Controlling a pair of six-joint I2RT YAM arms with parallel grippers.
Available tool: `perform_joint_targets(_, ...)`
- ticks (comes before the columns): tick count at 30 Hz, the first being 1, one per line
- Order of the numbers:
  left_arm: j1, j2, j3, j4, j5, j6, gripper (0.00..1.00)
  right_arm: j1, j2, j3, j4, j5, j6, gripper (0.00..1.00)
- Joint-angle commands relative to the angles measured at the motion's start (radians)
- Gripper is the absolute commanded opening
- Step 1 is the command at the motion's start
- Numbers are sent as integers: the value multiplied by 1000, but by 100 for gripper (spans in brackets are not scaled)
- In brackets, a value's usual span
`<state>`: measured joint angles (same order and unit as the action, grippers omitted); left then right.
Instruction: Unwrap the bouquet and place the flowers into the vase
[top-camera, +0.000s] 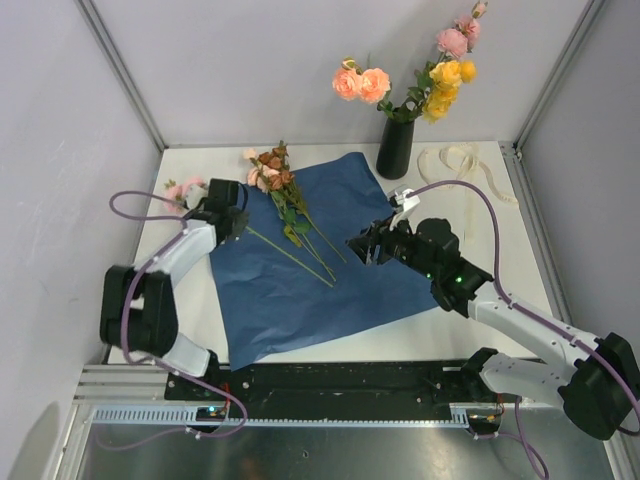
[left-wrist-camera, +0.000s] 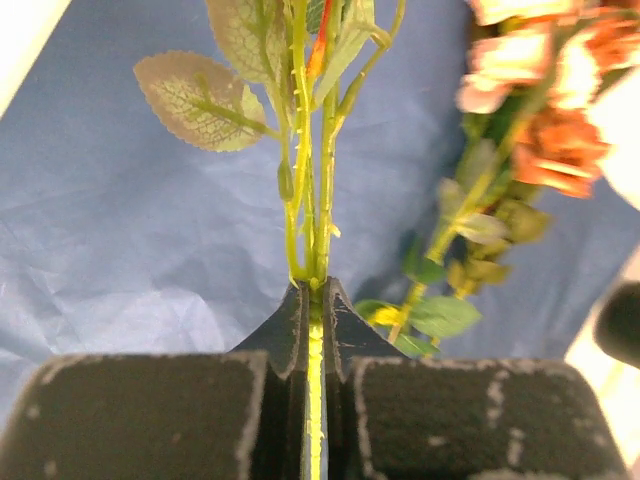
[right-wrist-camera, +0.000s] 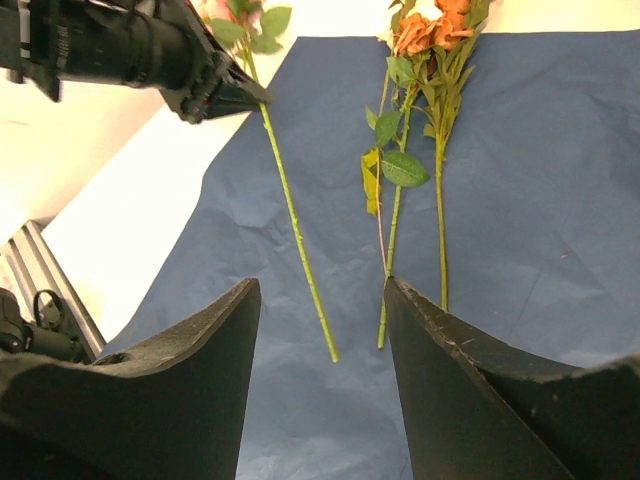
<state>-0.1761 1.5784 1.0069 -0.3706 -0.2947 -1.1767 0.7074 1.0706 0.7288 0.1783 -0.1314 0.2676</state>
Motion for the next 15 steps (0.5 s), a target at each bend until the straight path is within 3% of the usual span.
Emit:
perform_joint_targets(1,-8,-188,-7,22,-24,169,0,1,8,-16,116,-6,93,59)
perform_joint_targets(6,-38,-358,-43,22,62,328,0,3,13,-20,159,-6,186,60)
perform_joint_targets(15,-124,-564,-102,27,459,615,0,8,41,-20,291,-89,311,68)
